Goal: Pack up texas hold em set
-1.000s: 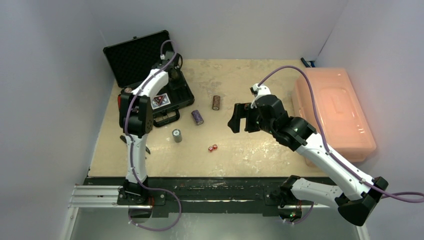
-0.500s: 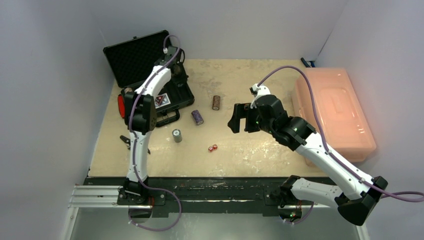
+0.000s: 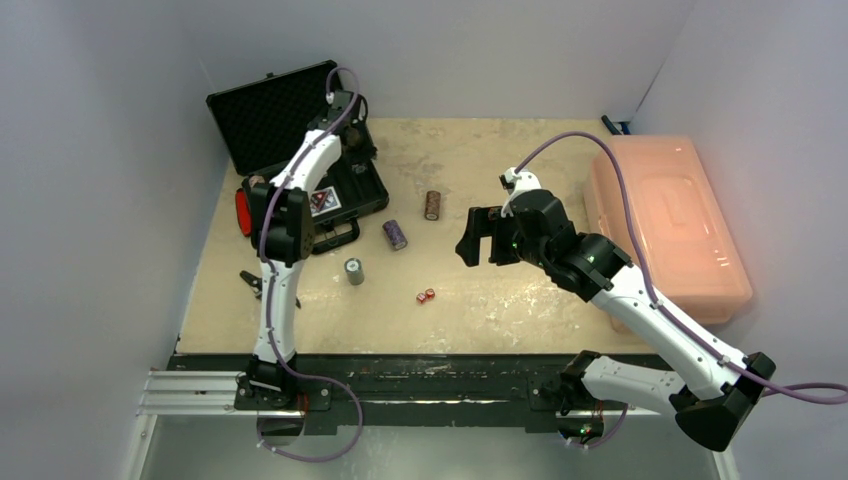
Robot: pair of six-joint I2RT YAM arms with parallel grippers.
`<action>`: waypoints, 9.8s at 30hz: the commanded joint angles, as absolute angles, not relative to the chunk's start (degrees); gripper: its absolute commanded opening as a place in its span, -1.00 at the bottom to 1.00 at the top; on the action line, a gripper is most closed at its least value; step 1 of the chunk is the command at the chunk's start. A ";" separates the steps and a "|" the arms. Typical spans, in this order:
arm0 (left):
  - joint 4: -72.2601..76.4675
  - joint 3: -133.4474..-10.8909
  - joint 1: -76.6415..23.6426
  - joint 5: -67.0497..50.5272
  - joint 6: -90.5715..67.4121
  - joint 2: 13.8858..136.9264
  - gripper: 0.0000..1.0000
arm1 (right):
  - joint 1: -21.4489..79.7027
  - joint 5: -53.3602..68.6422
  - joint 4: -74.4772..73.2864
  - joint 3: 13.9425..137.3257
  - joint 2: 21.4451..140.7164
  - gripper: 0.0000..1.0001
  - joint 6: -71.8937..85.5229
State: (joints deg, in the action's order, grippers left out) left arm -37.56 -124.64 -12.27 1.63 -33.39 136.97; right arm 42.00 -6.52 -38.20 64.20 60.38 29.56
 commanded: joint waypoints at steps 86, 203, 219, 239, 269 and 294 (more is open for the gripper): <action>-46.39 -53.57 -10.46 -7.43 -18.82 47.84 0.77 | 46.36 -6.07 -37.44 110.55 130.94 0.05 15.82; 0.17 -40.51 -20.92 -16.57 -53.81 44.67 -1.00 | 45.88 34.10 5.26 75.67 86.81 -0.47 38.08; -9.59 -48.68 -20.92 -12.43 -48.73 47.85 -1.00 | 45.86 25.87 -4.46 74.65 81.21 0.98 32.34; -27.18 -73.22 -20.51 -1.35 -40.16 72.37 -1.00 | 45.79 8.73 -13.76 71.47 73.33 0.98 27.99; -40.42 -110.33 -13.08 -3.50 -33.01 114.75 -1.00 | 45.79 -0.74 -19.19 68.74 67.29 0.98 25.09; -43.86 -120.09 -10.91 -3.58 -31.60 127.62 -1.00 | 45.79 -1.68 -20.12 68.46 66.97 0.98 24.19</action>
State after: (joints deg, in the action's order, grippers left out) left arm -46.19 -116.05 -11.40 -2.24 -32.82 127.55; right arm 45.74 -0.45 -19.99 68.20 68.86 25.41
